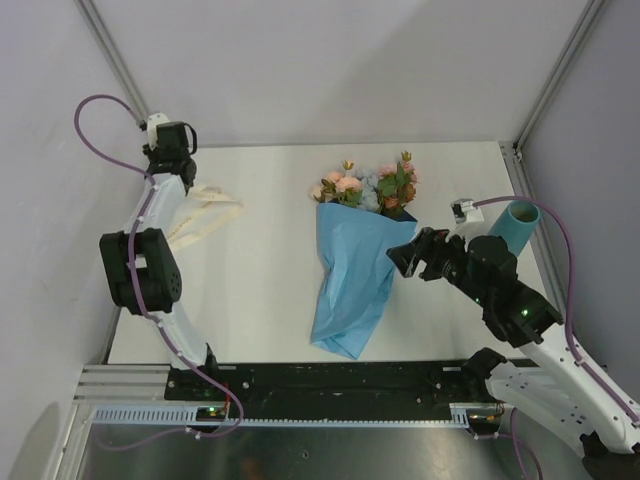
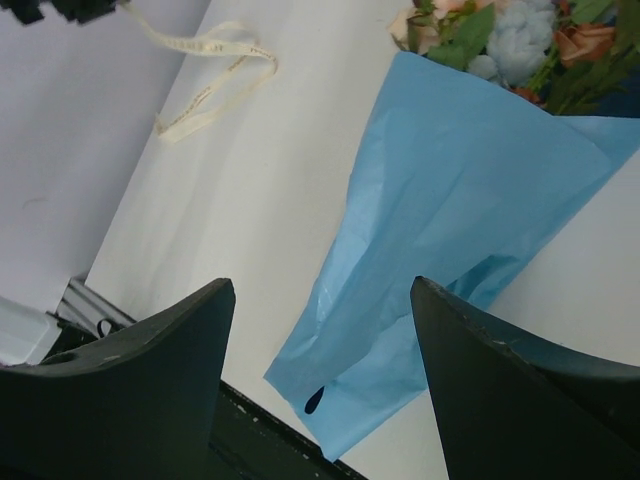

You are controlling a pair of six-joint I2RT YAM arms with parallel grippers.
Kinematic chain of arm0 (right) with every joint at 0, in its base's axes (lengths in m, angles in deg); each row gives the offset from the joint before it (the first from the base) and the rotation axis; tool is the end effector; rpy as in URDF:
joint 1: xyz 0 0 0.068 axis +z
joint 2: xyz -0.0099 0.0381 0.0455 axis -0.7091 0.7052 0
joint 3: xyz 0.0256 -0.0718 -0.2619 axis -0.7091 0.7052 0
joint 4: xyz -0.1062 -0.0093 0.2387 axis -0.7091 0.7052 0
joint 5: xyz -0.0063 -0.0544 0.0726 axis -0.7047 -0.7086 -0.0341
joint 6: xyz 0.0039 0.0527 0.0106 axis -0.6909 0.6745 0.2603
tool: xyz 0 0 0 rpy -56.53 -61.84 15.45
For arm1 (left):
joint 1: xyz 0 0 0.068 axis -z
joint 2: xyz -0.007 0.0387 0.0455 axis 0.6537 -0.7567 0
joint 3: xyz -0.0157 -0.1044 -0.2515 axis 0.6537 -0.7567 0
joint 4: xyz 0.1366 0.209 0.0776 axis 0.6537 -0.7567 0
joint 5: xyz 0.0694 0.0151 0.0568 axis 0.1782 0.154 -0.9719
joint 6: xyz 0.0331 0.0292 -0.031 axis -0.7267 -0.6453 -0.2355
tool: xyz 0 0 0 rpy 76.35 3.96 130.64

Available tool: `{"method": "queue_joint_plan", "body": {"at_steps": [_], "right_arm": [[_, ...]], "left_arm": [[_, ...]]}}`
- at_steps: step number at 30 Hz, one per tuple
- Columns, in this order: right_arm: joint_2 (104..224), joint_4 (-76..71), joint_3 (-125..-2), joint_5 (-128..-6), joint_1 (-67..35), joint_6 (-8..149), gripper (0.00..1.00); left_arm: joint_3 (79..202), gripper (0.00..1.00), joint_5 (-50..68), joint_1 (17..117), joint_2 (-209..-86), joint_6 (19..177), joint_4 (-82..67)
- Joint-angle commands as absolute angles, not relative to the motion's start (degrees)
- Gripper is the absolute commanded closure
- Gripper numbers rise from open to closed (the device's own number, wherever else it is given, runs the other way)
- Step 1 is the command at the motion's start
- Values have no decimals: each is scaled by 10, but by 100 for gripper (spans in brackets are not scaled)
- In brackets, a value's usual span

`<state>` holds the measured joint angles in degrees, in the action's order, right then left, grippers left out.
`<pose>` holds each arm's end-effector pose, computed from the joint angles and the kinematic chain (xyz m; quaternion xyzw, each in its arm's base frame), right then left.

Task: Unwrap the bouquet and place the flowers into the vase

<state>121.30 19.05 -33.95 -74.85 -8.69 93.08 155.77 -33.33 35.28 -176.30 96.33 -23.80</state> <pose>0.1240 0.0917 0.3428 -0.0506 0.7888 0.3323 0.5146 0.4208 0.0609 0.3053 -0.2575 0.8032 0.2352 0.4830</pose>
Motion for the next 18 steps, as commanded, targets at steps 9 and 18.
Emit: {"method": "queue_joint_plan", "body": {"at_steps": [9, 18], "right_arm": [[1272, 231, -328, -885, -93, 1065, 25], [1315, 163, -270, -883, -63, 1153, 26]], "left_arm": [[1535, 4, -221, 354, -1660, 1068, -368], [1477, 0, -105, 473, -1501, 1034, -459]]}}
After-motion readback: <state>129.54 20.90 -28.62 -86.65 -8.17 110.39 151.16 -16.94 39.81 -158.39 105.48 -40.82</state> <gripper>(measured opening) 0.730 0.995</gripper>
